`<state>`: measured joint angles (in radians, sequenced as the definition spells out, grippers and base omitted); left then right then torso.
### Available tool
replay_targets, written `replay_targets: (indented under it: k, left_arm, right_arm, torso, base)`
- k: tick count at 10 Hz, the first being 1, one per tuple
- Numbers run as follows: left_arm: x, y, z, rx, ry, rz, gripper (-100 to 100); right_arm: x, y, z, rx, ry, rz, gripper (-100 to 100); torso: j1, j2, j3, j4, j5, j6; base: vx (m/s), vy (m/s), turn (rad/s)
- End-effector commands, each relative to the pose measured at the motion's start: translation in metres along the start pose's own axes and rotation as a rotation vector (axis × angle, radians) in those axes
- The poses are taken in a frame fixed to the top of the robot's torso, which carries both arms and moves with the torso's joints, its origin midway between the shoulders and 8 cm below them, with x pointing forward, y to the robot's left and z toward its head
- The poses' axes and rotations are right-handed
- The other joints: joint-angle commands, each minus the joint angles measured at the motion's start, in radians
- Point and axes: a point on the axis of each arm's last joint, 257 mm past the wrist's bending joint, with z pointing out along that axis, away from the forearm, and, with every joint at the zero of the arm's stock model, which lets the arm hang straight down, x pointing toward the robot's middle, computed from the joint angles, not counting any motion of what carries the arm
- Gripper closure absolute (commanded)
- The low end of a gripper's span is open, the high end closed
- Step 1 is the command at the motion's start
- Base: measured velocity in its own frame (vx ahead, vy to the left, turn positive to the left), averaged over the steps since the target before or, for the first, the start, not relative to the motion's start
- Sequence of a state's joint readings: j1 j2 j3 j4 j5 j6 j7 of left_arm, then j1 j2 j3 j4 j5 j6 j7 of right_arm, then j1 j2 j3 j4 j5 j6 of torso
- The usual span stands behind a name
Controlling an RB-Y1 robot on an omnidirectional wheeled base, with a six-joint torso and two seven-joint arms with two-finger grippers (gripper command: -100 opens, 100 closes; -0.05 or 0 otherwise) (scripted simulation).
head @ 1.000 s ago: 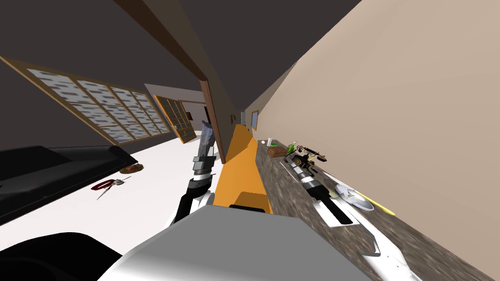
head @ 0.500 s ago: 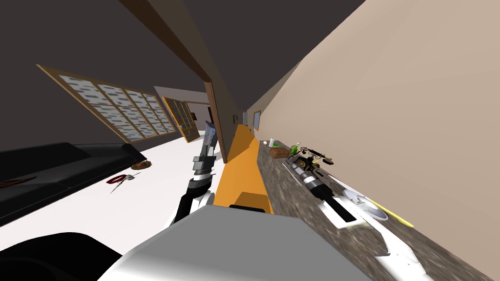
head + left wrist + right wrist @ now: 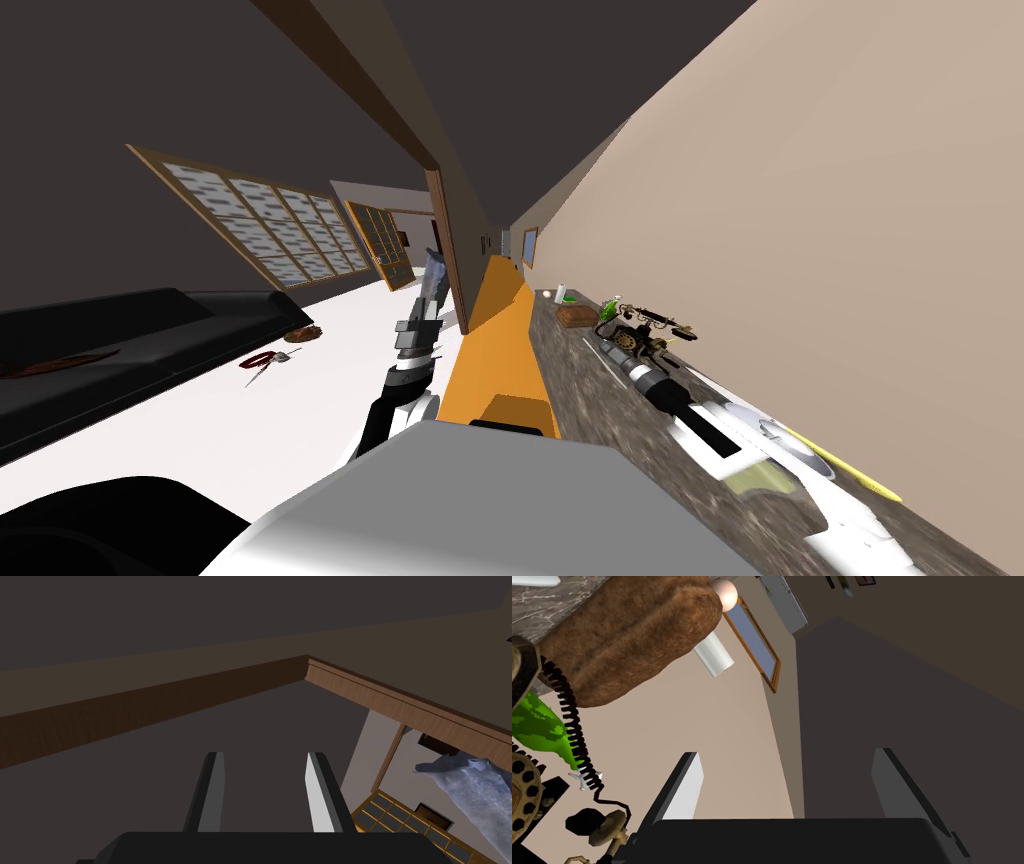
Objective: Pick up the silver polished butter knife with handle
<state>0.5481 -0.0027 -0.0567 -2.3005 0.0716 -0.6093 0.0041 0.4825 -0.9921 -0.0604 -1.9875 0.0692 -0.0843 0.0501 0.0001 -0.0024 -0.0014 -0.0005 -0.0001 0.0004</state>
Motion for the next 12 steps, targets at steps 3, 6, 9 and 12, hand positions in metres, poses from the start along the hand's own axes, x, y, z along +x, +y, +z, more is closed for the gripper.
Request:
replay_targets:
  k: [3,6,9,12]
  left_arm:
    - [0.000,0.000,0.000,0.000,0.000,0.000,0]
    - [0.000,0.000,0.000,0.000,0.000,0.000,0]
    - [0.000,0.000,0.000,0.000,0.000,0.000,0]
    - [0.000,0.000,0.000,0.000,0.000,0.000,0]
  right_arm:
    - [0.023,-0.035,-0.015,0.077,0.108,-0.082,-100]
    - [0.032,-0.050,-0.022,0.105,0.164,-0.129,-100]
    - [0.052,-0.081,-0.043,0.164,0.272,-0.202,-100]
    - [0.071,-0.111,-0.069,0.220,0.385,-0.274,-100]
  torso:
    - [0.000,-0.001,-0.001,0.000,0.000,0.000]
    - [0.000,-0.001,0.000,0.000,0.000,0.000]
    - [0.001,-0.003,-0.002,-0.001,0.000,0.000]
    - [0.001,-0.004,-0.002,-0.001,0.000,0.000]
  base:
    - [0.054,0.008,0.052]
    - [0.042,0.006,0.032]
    - [0.068,0.012,0.035]
    - [0.082,0.013,0.030]
